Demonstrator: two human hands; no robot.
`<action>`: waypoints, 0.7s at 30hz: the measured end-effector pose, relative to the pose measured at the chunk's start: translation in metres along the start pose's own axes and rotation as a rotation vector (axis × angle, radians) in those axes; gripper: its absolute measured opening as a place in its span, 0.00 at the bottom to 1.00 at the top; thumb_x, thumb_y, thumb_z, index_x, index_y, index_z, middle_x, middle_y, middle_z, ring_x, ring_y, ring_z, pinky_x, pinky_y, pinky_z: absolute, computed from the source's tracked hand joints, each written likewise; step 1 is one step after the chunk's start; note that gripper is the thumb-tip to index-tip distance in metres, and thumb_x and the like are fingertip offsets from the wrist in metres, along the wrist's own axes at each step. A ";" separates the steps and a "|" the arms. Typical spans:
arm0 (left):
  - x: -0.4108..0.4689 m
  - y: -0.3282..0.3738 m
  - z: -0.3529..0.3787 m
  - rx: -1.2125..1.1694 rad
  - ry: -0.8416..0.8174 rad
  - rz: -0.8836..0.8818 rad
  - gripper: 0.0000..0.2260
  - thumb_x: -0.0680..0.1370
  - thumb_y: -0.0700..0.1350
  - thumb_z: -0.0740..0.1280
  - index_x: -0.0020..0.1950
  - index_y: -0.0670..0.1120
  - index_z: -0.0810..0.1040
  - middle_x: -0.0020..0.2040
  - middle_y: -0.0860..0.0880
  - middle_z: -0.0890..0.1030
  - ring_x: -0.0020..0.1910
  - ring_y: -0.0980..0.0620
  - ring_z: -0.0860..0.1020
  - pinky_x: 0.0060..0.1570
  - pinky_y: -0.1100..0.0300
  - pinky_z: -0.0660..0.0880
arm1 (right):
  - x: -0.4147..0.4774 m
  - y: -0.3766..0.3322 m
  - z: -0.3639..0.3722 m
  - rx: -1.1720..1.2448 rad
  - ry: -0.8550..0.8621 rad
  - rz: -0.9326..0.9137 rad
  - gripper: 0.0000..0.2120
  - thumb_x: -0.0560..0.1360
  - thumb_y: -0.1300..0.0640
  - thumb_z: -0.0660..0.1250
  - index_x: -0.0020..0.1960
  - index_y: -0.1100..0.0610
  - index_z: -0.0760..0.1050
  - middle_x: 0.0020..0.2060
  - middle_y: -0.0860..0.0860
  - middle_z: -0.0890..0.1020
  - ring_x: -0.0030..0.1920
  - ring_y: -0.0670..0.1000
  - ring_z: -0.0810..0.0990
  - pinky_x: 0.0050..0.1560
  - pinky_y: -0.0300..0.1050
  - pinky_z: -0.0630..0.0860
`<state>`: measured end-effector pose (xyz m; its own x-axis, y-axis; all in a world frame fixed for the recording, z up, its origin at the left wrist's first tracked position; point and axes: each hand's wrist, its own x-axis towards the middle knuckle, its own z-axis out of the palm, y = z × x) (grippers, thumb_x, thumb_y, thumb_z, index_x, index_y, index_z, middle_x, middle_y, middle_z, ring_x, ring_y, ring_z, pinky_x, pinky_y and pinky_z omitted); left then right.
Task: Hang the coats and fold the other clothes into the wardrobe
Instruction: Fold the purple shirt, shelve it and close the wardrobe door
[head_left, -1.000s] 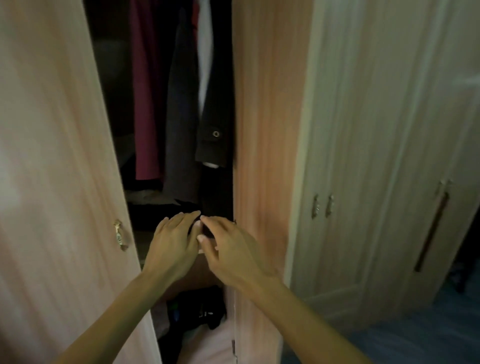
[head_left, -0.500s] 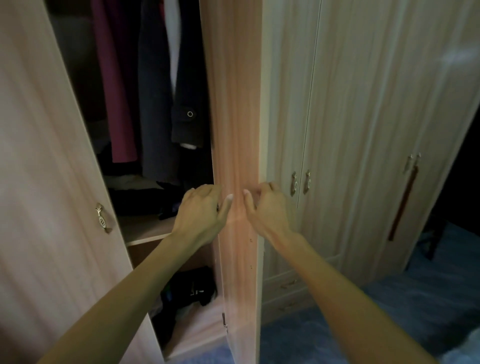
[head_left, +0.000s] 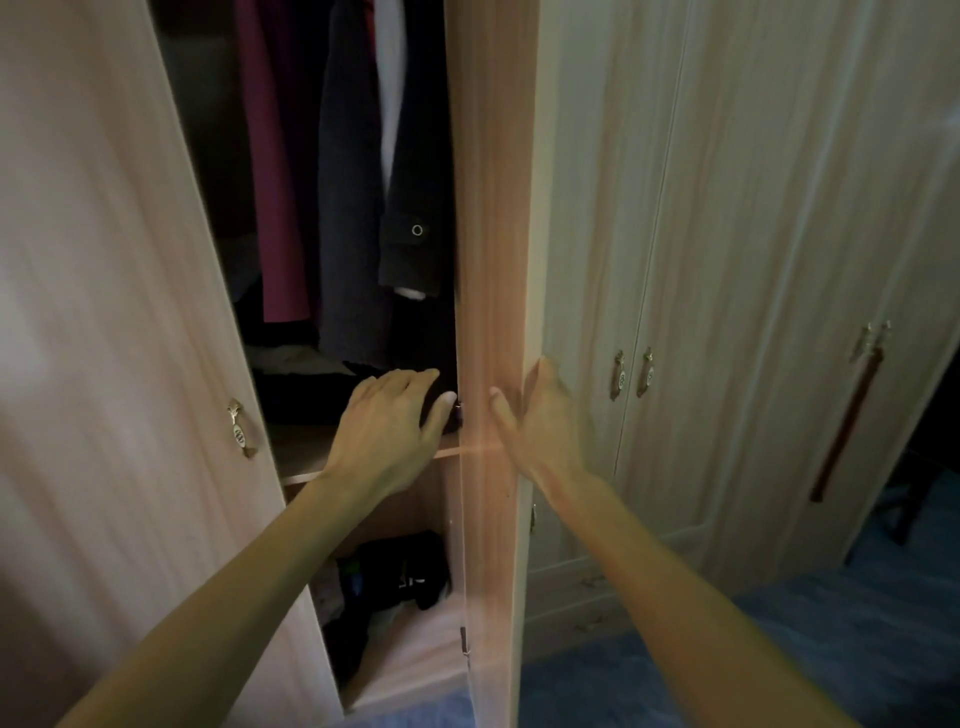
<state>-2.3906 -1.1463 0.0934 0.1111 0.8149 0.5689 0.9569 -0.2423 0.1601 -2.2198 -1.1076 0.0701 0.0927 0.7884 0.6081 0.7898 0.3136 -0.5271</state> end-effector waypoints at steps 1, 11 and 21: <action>-0.001 -0.008 -0.002 0.007 0.011 -0.017 0.23 0.80 0.57 0.53 0.66 0.44 0.73 0.61 0.45 0.79 0.61 0.45 0.75 0.64 0.46 0.68 | -0.002 -0.007 0.004 0.013 -0.012 -0.016 0.19 0.76 0.40 0.60 0.56 0.53 0.64 0.38 0.49 0.75 0.34 0.47 0.75 0.33 0.44 0.76; -0.023 -0.093 -0.030 0.080 0.078 -0.189 0.27 0.78 0.60 0.49 0.64 0.45 0.74 0.59 0.46 0.79 0.57 0.45 0.77 0.59 0.48 0.72 | -0.018 -0.096 0.071 0.082 -0.231 -0.283 0.34 0.78 0.40 0.58 0.76 0.54 0.49 0.63 0.54 0.73 0.58 0.53 0.76 0.52 0.45 0.74; -0.014 -0.207 -0.039 0.048 0.118 -0.340 0.19 0.81 0.53 0.54 0.68 0.46 0.70 0.65 0.47 0.74 0.62 0.47 0.73 0.62 0.54 0.68 | 0.020 -0.185 0.182 0.048 -0.389 -0.383 0.38 0.76 0.36 0.56 0.76 0.50 0.42 0.75 0.55 0.54 0.69 0.57 0.67 0.59 0.51 0.75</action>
<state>-2.6010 -1.1287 0.0838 -0.2451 0.7774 0.5793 0.9456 0.0598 0.3199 -2.4742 -1.0537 0.0721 -0.4348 0.7476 0.5021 0.6936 0.6336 -0.3428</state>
